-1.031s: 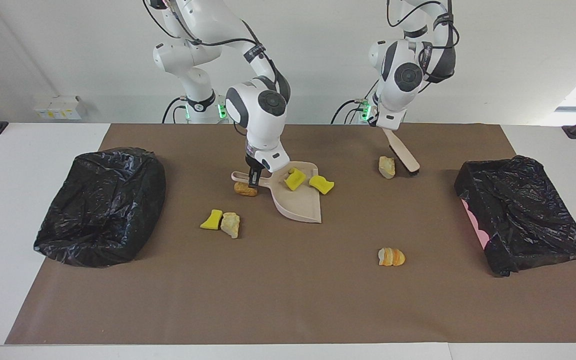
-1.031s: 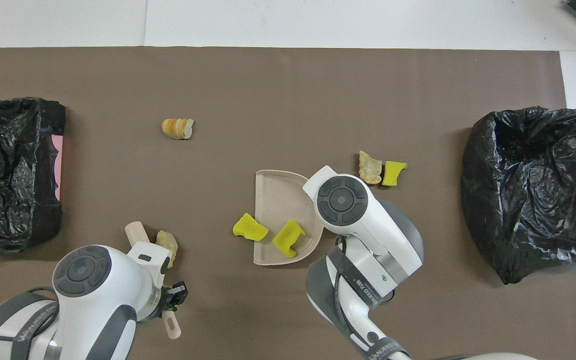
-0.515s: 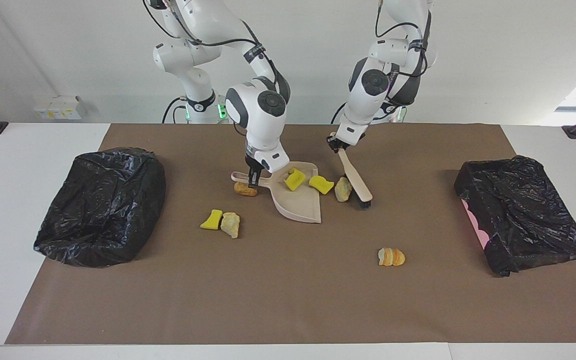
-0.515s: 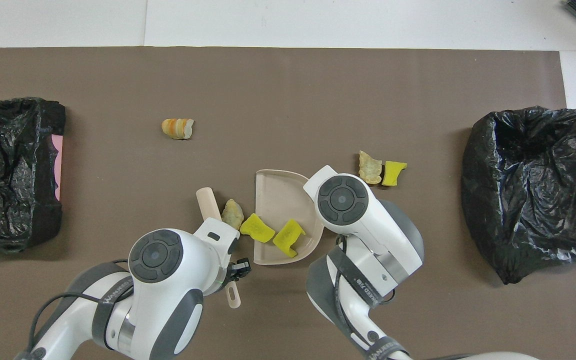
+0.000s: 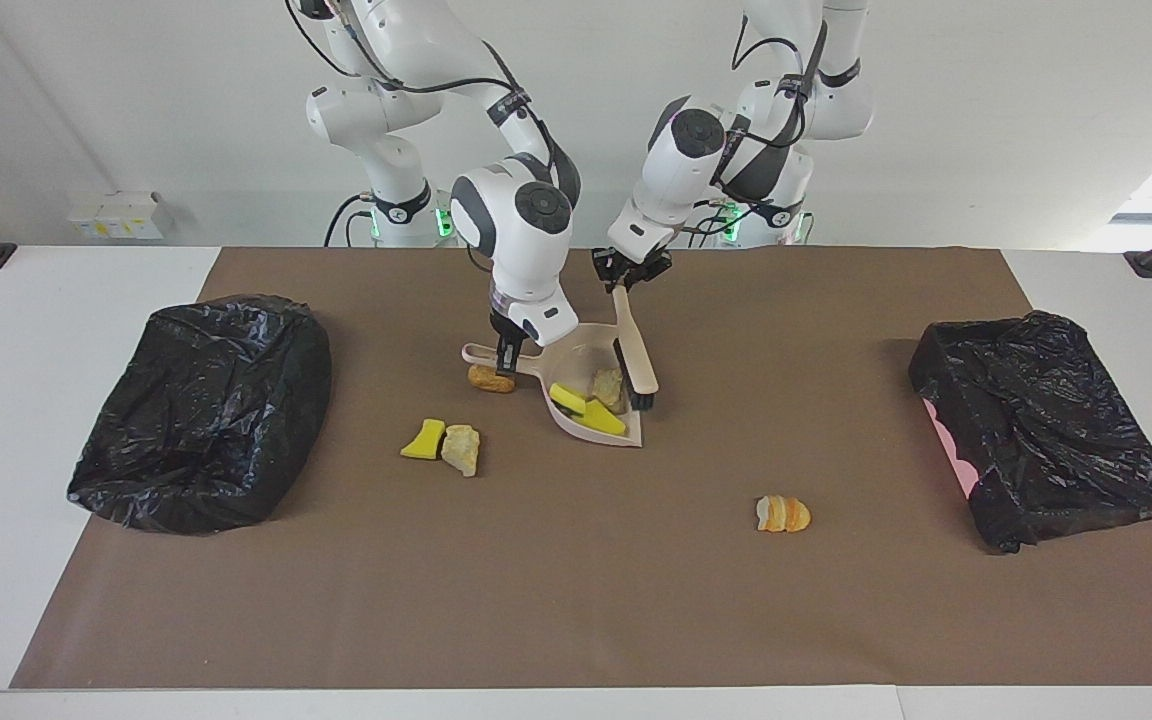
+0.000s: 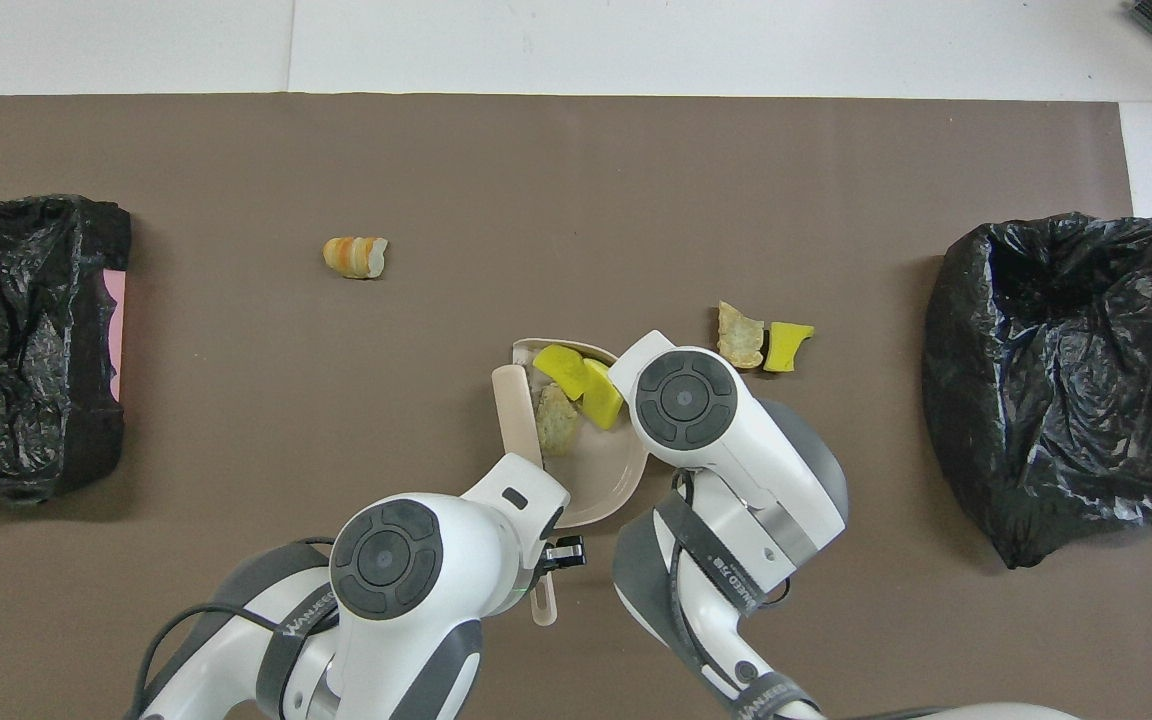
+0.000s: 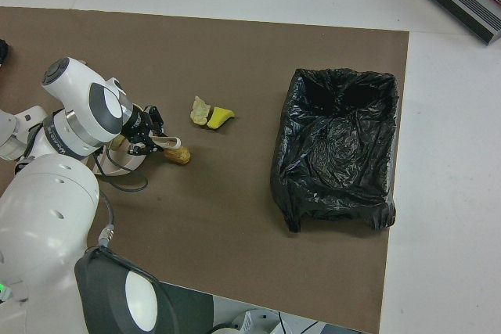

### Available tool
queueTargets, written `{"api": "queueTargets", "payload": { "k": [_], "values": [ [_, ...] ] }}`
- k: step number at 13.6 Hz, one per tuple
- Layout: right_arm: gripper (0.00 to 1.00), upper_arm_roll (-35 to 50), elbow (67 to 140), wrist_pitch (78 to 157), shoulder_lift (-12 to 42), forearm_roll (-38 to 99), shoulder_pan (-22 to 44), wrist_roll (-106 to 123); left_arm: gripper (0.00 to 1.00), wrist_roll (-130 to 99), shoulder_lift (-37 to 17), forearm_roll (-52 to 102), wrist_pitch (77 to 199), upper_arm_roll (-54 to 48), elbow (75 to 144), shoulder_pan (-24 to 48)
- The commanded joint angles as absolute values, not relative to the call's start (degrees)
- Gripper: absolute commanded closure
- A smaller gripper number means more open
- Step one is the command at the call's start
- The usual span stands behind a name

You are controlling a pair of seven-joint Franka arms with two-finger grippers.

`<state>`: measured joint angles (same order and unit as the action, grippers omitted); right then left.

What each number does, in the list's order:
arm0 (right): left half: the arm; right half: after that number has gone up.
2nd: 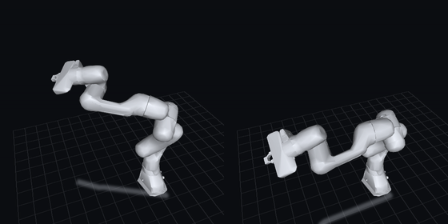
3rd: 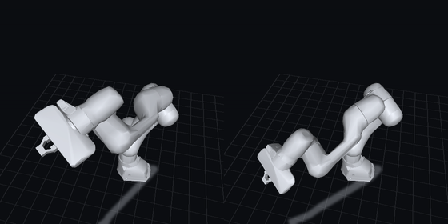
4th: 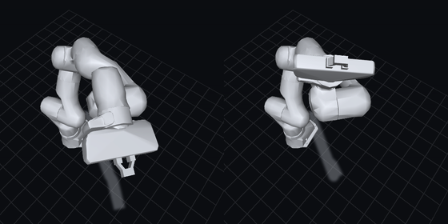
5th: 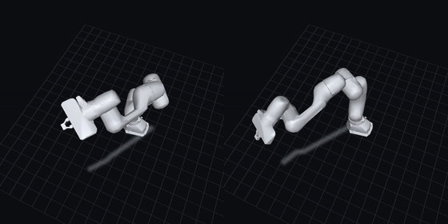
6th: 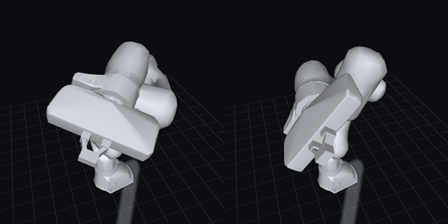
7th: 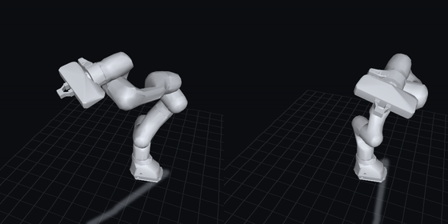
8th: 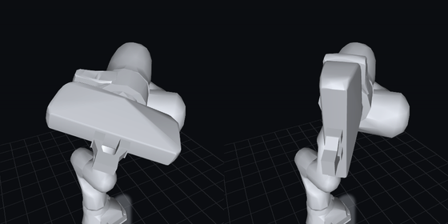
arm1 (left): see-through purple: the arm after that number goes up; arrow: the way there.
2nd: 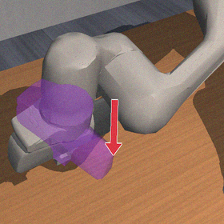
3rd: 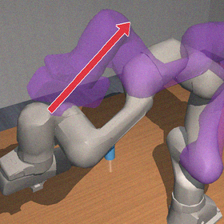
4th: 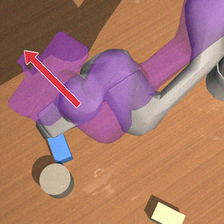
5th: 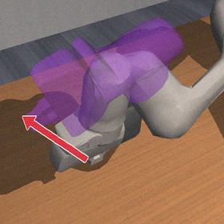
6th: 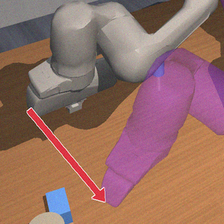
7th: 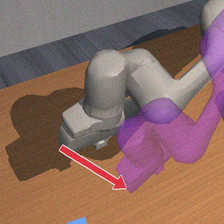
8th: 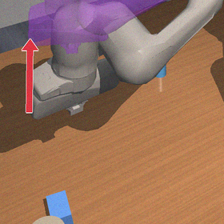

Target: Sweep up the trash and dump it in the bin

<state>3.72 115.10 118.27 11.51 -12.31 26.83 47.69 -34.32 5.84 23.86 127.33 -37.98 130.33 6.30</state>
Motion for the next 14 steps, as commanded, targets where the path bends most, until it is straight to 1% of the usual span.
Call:
{"api": "queueTargets", "payload": {
  "k": [1, 3, 5, 7, 9, 10, 12, 14],
  "values": [
    [1.00, 4.0, 115.1, 119.5, 11.9, -12.4, 26.1, 45.9, 1.00, -32.3, 4.0, 24.7, 123.0, -36.8, 126.8, 5.9],
    [1.00, 4.0, 115.1, 119.6, 11.9, -12.4, 26.2, 45.9, 1.00, -30.7, 4.4, 23.9, 116.9, -33.4, 124.7, 5.8],
    [1.00, 4.0, 115.1, 119.5, 11.9, -12.4, 26.1, 45.9, 1.00, -25.3, 4.7, 21.6, 110.4, -27.8, 122.8, 5.8],
    [1.00, 4.0, 115.1, 119.5, 11.9, -12.4, 26.1, 45.9, 1.00, -20.5, 4.0, 11.7, 109.7, -24.5, 121.8, 5.7],
    [1.00, 4.0, 115.1, 119.4, 11.9, -12.4, 26.2, 45.9, 1.00, -12.0, 2.8, 7.0, 110.0, -19.7, 121.4, 5.6],
    [1.00, 4.0, 115.1, 119.4, 11.8, -12.4, 26.1, 45.9, 1.00, -8.8, 1.2, 4.3, 109.9, -17.4, 119.8, 5.6],
    [1.00, 4.0, 115.1, 119.1, 11.8, -12.5, 26.2, 43.5, 1.00, -4.9, -4.3, -2.5, 109.6, -13.4, 114.1, 5.6],
    [1.00, 4.0, 115.1, 118.7, 11.7, -12.4, 26.3, 41.8, 1.00, -1.0, -9.6, -5.5, 109.8, -10.3, 108.2, 5.2]
  ]
}}
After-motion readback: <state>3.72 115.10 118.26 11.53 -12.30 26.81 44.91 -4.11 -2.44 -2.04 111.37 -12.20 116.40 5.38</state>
